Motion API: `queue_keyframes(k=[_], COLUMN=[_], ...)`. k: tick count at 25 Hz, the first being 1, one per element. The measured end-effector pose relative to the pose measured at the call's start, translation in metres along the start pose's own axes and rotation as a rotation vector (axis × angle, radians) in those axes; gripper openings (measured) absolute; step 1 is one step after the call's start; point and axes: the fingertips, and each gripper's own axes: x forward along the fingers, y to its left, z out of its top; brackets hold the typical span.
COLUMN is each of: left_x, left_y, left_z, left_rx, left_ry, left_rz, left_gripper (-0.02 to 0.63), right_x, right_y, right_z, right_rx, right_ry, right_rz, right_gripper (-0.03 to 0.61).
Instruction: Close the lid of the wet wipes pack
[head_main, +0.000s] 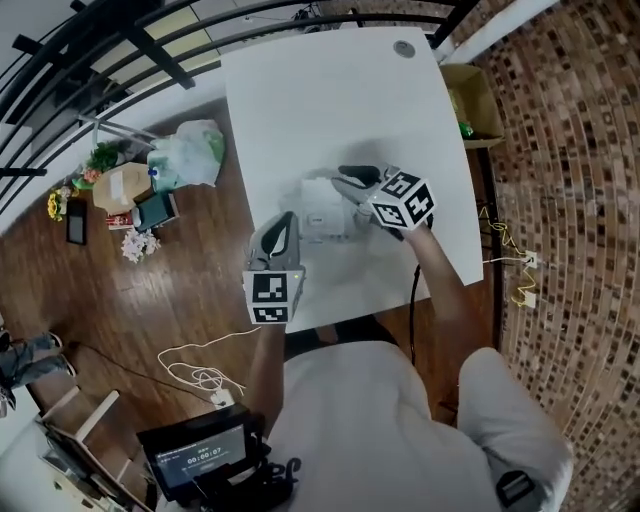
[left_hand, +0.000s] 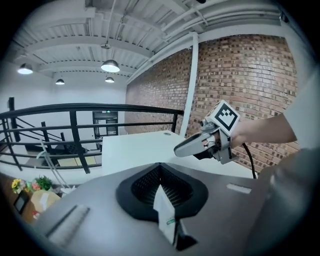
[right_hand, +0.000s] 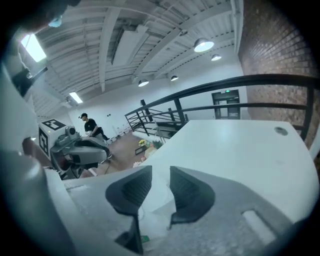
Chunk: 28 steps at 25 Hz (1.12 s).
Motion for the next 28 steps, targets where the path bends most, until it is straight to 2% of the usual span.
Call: queue_keyframes(k=[5,7,11,17,21,24,28], left_x=[0.003,0.004,0.002,0.0,-0.001,-0.003,-0.009], left_y=[0.001,0.0,-0.001,0.0,-0.002,-0.005,-0.005], left_z=[-0.012,-0.018,-0.022,-0.03,-0.029,-0.027,-0.024], left_rx=[-0.028,-0.028,0.019,0.016,0.027,0.033,0.028], left_ry=[0.028,0.038,0.052,0.066,0.05,0.042,0.032], left_rz=[-0.006,-0.01,-0.012,-0.016,-0.015,-0.013,-0.013], left_gripper=[0.016,0.017,0.017,0.017,0.017,0.017,0.017], right_x=[0.038,0.051,0.064,0.068,0.065,0.056,0.035], right_y=[0.004,0.002,-0.008,0.001,0.008,0.012,0.027], right_z=[0.003,0.002,-0.002,-0.017,-0.029,-0.019,0.002], right_rx=[-0.073,-0.071,0.004,0.126,0.146,0.146,0.077], right_ry=[0.167,0.232,0.314,0.408,0.44,0.388,0.318], right_rz=[0.216,0.289,0.4,0.563,0.61,0.609,0.605], right_gripper=[0.097,0.097,0.097,0.098,0.105,0.104,0.096])
